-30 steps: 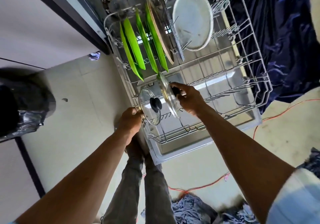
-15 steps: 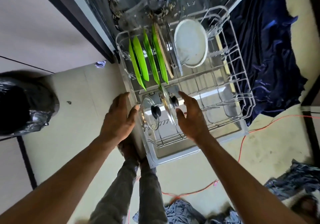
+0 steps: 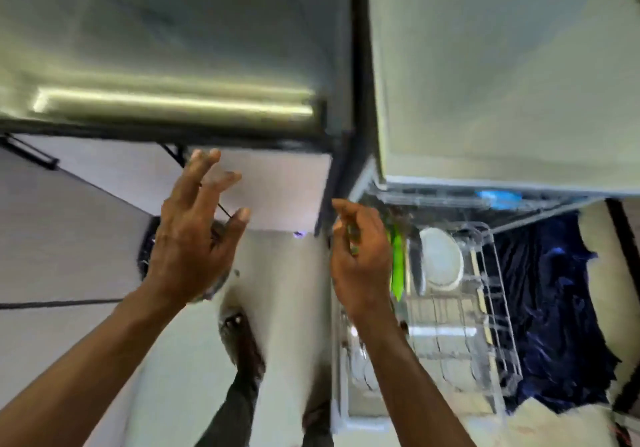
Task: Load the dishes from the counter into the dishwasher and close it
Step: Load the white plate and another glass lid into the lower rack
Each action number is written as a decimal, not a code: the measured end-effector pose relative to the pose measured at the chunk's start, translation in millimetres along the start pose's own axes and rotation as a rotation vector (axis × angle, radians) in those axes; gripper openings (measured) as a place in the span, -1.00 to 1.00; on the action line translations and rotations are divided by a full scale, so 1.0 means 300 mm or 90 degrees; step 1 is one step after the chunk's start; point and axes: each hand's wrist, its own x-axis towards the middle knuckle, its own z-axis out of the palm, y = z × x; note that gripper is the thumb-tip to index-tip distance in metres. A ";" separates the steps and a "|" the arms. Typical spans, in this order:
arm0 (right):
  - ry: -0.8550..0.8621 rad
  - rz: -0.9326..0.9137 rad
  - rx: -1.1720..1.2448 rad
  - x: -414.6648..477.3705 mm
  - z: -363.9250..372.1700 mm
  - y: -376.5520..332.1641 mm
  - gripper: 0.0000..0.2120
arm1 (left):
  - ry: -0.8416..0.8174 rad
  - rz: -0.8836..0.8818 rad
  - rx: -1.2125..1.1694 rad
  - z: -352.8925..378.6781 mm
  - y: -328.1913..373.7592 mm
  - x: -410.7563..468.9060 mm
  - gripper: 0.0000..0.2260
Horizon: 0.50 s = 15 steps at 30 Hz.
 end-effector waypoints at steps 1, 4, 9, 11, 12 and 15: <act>0.011 -0.022 0.019 0.024 0.071 -0.090 -0.70 | 0.025 0.006 0.001 -0.086 -0.049 0.035 -0.57; -0.025 -0.070 0.073 0.088 0.289 -0.320 -0.71 | 0.089 -0.020 0.022 -0.331 -0.220 0.122 -0.55; -0.146 -0.197 0.067 0.209 0.600 -0.613 -0.70 | 0.211 -0.124 0.065 -0.670 -0.533 0.219 -0.56; -0.191 -0.226 0.055 0.260 0.697 -0.688 -0.71 | 0.232 -0.188 0.083 -0.760 -0.659 0.243 -0.57; -0.223 -0.232 0.048 0.280 0.745 -0.721 -0.71 | 0.239 -0.222 0.091 -0.798 -0.725 0.251 -0.57; -0.305 -0.230 0.020 0.356 0.876 -0.792 -0.72 | 0.220 -0.320 0.116 -0.868 -0.910 0.281 -0.53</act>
